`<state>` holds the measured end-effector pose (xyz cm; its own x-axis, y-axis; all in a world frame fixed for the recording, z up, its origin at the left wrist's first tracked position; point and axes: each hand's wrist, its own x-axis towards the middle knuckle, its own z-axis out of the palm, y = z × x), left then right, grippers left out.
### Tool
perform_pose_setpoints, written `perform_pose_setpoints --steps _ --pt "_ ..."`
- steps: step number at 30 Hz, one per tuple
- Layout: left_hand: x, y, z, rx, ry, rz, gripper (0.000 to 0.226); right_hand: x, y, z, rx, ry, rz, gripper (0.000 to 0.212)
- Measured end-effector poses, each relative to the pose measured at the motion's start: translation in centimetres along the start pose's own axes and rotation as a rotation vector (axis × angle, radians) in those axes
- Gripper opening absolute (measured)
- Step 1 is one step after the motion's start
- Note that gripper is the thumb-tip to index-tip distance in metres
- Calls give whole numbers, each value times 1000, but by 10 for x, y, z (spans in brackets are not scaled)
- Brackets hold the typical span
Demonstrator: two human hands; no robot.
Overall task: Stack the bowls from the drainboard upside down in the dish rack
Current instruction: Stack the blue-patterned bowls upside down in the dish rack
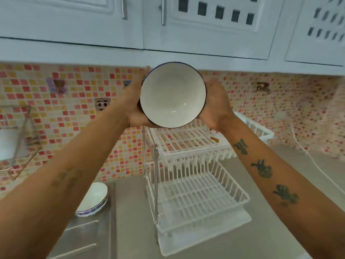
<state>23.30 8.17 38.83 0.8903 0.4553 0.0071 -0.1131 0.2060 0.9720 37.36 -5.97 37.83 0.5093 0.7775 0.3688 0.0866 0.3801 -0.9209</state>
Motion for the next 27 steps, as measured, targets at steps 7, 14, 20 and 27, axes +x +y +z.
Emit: perform_pose_setpoints --steps 7,14,20,27 --pt "36 -29 35 229 227 202 56 28 14 -66 -149 -58 397 89" --pt "57 -61 36 652 253 335 54 57 48 -83 -268 -29 475 53" --pt "67 -75 28 1010 180 349 65 63 72 -86 -396 -162 567 49" --pt "74 -87 28 1324 185 305 85 63 86 -83 -506 -207 546 47"
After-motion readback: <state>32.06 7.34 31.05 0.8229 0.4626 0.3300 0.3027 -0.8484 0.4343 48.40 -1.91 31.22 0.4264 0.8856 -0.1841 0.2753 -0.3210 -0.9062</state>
